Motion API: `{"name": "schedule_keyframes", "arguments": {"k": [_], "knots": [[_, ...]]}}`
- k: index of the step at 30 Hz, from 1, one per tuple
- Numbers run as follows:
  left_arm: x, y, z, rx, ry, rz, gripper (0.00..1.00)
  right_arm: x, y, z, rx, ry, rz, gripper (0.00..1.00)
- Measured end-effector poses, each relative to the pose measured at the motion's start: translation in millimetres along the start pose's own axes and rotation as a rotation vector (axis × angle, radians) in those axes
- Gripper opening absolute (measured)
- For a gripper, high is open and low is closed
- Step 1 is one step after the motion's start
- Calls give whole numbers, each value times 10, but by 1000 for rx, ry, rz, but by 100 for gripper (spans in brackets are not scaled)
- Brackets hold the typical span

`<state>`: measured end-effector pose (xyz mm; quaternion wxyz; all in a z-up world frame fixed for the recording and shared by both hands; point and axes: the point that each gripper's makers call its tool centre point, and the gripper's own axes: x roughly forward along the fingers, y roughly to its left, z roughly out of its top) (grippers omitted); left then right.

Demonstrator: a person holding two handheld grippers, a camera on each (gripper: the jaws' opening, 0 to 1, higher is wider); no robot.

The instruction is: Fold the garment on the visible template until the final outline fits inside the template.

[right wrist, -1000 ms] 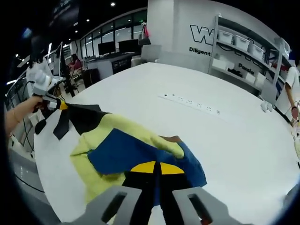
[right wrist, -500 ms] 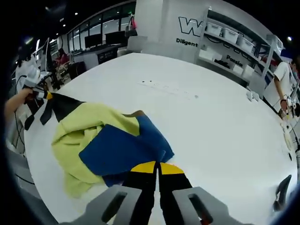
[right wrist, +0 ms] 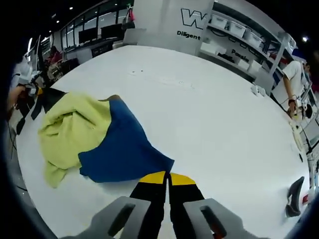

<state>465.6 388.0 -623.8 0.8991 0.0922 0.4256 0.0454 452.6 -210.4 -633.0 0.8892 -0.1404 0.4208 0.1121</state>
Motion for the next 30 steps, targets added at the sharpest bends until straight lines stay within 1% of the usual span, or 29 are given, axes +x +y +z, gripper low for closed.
{"name": "schedule_keyframes", "arguments": {"k": [4, 5, 6, 9, 10, 12, 13, 14, 16, 17, 20, 21, 23, 24, 25, 26, 28, 29, 30], "knots": [[11, 62, 26, 15, -1, 18, 0, 12, -64, -32, 1, 12, -15, 0], [22, 88, 33, 22, 1, 26, 0, 19, -93, -35, 3, 13, -23, 0], [50, 147, 51, 32, 8, 40, 0, 41, -180, -56, 11, 24, -41, 0], [64, 172, 71, 32, 8, 43, 0, 47, -255, -81, 21, 31, -56, 0], [83, 206, 92, 34, 7, 54, 0, 52, -286, -96, 27, 35, -64, 0], [106, 242, 97, 46, 13, 70, 0, 70, -340, -141, 29, 51, -79, 0], [158, 270, 131, 51, 13, 73, 0, 74, -363, -162, 30, 57, -87, 0], [175, 294, 136, 51, 14, 81, 0, 63, -401, -202, 23, 75, -106, 0], [179, 311, 135, 54, 17, 85, 0, 67, -436, -235, 27, 86, -117, 0], [172, 318, 137, 55, 16, 86, 0, 65, -458, -260, 42, 86, -121, 0], [154, 323, 162, 43, -1, 93, 1, 54, -447, -286, 62, 87, -116, 0], [158, 300, 164, 31, -6, 85, 2, 53, -441, -285, 68, 83, -116, 0], [136, 223, 175, 9, -18, 62, 8, 46, -398, -306, 115, 88, -106, 0], [109, 116, 196, -7, -33, 31, 14, 36, -363, -253, 137, 56, -94, 0], [93, 62, 210, -4, -43, 15, 22, 26, -342, -219, 151, 37, -90, 2], [76, -10, 221, -6, -52, -7, 25, 19, -311, -183, 164, 23, -77, 7], [32, -131, 224, -9, -61, -35, 30, -6, -268, -130, 184, 5, -72, 19], [-15, -245, 220, -16, -71, -54, 31, -40, -215, -82, 176, -7, -71, 21], [-38, -319, 221, -15, -79, -71, 33, -56, -157, -41, 167, -23, -58, 22]]}}
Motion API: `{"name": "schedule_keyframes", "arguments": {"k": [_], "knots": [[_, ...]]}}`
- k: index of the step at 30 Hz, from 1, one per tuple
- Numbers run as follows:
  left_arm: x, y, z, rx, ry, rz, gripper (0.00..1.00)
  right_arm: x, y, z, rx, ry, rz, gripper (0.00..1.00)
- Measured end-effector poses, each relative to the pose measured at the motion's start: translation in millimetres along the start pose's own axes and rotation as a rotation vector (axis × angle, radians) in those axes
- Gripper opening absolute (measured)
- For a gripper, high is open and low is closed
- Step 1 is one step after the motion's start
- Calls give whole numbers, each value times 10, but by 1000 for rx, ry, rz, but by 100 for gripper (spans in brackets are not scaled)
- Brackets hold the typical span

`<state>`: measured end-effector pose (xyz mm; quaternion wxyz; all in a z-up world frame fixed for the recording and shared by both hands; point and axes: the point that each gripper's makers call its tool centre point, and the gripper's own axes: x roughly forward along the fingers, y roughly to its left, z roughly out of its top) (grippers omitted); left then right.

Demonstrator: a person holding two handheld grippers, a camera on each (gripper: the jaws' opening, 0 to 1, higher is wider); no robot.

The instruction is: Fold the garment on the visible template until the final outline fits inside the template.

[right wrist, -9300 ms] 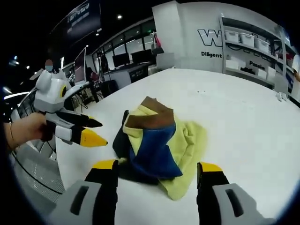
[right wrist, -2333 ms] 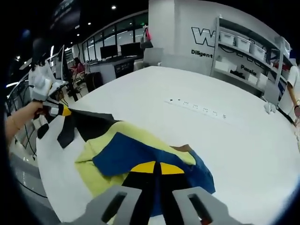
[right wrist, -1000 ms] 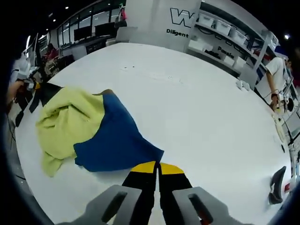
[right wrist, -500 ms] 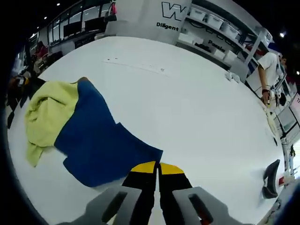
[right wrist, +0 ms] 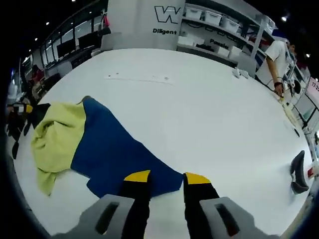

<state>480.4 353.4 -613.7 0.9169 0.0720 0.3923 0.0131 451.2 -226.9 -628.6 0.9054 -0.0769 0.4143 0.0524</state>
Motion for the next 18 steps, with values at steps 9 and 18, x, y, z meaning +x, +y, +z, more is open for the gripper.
{"name": "schedule_keyframes", "arguments": {"k": [9, 18], "knots": [[-290, -753, -171, -63, -47, -137, 53, -82, 755, 40, 18, -36, 176, 36], [-556, -1397, -470, -100, -28, -276, 60, -154, 1420, -95, 7, -27, 296, 47]]}}
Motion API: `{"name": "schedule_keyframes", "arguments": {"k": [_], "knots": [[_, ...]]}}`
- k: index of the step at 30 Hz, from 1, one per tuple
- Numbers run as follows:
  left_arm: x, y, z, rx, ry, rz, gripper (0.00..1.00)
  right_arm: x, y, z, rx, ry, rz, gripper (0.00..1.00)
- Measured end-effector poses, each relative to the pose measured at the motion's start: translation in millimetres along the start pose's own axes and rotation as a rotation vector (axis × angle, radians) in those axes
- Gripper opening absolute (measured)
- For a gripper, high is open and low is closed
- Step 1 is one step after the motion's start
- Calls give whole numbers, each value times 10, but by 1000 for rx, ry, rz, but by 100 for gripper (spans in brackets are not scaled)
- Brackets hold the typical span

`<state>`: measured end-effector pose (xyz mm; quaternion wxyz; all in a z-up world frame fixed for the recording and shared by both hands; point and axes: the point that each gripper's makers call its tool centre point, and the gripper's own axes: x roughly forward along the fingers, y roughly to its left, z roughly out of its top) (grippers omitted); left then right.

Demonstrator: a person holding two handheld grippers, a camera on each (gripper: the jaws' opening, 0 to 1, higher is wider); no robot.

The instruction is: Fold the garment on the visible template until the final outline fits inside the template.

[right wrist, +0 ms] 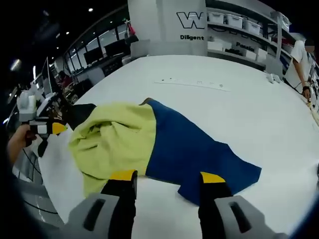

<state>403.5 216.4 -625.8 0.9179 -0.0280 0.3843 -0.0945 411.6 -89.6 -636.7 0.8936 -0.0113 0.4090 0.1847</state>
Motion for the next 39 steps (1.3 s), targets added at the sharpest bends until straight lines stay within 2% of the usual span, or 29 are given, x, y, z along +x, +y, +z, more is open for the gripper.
{"name": "schedule_keyframes", "arguments": {"k": [2, 9, 17, 21, 25, 29, 32, 35, 38, 39], "knots": [[12, -98, -60, 16, 7, -8, 61, 29, 124, -53, 6, 8, 22, 47], [71, -323, -167, -27, 25, -60, 59, 77, 509, -207, 26, 30, 93, 47], [97, -495, -301, -47, 61, -77, 54, 122, 899, -255, 28, 34, 159, 43], [152, -567, -400, -66, 84, -82, 49, 164, 1005, -244, 89, 32, 192, 38], [193, -595, -459, -71, 108, -78, 46, 202, 1023, -197, 144, 19, 206, 32], [218, -593, -466, -84, 111, -69, 40, 256, 974, -194, 195, 27, 185, 25], [241, -607, -457, -80, 108, -62, 33, 285, 956, -186, 210, 24, 174, 14], [239, -626, -464, -95, 115, -70, 24, 292, 924, -133, 186, -10, 154, 2], [237, -625, -514, -102, 125, -65, 6, 293, 905, -114, 156, -26, 141, 0], [238, -623, -527, -103, 125, -62, 3, 293, 906, -111, 145, -28, 144, 0]]}}
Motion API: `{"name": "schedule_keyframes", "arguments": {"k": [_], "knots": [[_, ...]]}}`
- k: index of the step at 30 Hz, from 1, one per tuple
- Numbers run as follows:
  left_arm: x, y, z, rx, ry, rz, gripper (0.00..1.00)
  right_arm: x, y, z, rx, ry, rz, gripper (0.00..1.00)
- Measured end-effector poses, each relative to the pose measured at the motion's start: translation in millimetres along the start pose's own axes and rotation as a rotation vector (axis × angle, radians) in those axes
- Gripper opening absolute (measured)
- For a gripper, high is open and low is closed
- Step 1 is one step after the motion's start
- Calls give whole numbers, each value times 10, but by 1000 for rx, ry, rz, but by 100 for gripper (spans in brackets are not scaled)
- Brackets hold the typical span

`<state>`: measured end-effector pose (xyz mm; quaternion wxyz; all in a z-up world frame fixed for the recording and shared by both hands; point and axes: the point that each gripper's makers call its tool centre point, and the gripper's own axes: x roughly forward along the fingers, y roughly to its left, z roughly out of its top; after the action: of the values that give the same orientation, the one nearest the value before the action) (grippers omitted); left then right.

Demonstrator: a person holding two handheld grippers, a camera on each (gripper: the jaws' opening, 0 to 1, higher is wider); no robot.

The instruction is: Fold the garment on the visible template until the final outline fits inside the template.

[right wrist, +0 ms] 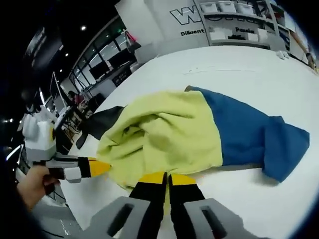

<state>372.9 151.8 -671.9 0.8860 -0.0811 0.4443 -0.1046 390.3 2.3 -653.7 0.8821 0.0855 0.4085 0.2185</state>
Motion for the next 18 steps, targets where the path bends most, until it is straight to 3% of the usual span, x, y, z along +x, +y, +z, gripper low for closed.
{"name": "schedule_keyframes", "arguments": {"k": [8, 18], "knots": [[-84, 86, 59, 31, -11, -2, 2, -123, -165, 95, -74, -14, -35, 0], [-170, 494, 192, 87, 4, 30, 2, -253, -506, 117, -132, 31, -96, 0]]}}
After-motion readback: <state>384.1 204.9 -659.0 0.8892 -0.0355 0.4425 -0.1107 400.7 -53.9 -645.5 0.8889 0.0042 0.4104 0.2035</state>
